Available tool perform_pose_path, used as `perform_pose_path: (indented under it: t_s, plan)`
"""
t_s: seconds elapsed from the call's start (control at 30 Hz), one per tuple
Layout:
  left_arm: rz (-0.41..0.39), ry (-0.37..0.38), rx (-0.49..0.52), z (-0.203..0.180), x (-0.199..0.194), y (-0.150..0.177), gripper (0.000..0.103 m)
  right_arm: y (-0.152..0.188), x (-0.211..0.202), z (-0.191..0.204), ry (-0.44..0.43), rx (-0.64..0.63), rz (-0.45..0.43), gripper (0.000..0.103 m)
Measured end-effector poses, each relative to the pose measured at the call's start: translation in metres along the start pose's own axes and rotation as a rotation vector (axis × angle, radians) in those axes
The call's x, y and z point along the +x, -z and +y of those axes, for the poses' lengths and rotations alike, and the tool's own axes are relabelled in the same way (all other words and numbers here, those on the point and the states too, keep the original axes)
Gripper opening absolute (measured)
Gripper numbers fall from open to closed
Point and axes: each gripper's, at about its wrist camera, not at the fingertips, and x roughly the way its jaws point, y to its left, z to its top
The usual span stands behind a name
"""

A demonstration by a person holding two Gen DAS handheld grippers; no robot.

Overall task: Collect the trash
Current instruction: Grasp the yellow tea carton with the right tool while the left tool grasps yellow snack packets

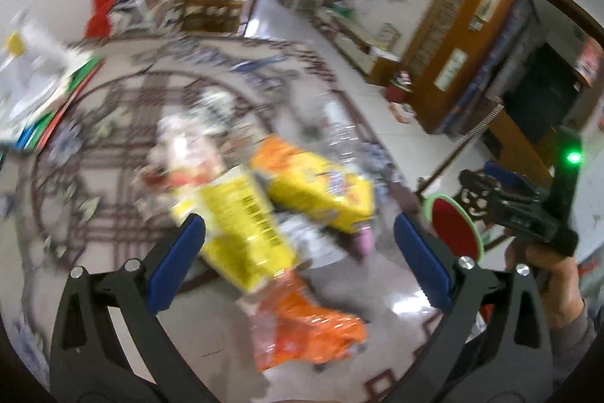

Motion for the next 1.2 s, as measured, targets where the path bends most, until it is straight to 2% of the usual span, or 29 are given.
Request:
perform_pose_path:
  t_s: [0.27,0.43,0.7,0.83,1.03,1.07,1.13,1.17,1.2]
  plan:
    - [0.041,-0.086,-0.234,0.052,0.026,0.027,0.098,-0.013,0.04,0.073,-0.114,-0.257,0.054,0.096]
    - [0.082,-0.078,-0.339,0.066,0.052,0.033,0.098,-0.01,0.066,0.098,-0.137,-0.42,0.082,0.096]
    - [0.14,-0.037,-0.503,0.08,0.078,0.042,0.098,-0.01,0.103,0.122,-0.208,-0.523,0.137,0.096]
    - [0.146,-0.021,-0.517,0.078,0.083,0.044,0.097,-0.011,0.115,0.128,-0.224,-0.532,0.169,0.095]
    - [0.159,0.003,-0.509,0.077,0.092,0.045,0.08,-0.011,0.125,0.13,-0.249,-0.516,0.208,0.085]
    - [0.158,0.013,-0.503,0.075,0.092,0.046,0.076,-0.01,0.127,0.131,-0.249,-0.523,0.216,0.082]
    - [0.15,0.03,-0.497,0.075,0.092,0.046,0.069,-0.009,0.129,0.133,-0.252,-0.525,0.227,0.07]
    - [0.148,0.041,-0.495,0.074,0.091,0.047,0.065,-0.008,0.13,0.134,-0.255,-0.525,0.234,0.07]
    - [0.145,0.048,-0.492,0.074,0.091,0.047,0.064,-0.008,0.129,0.135,-0.254,-0.529,0.23,0.068]
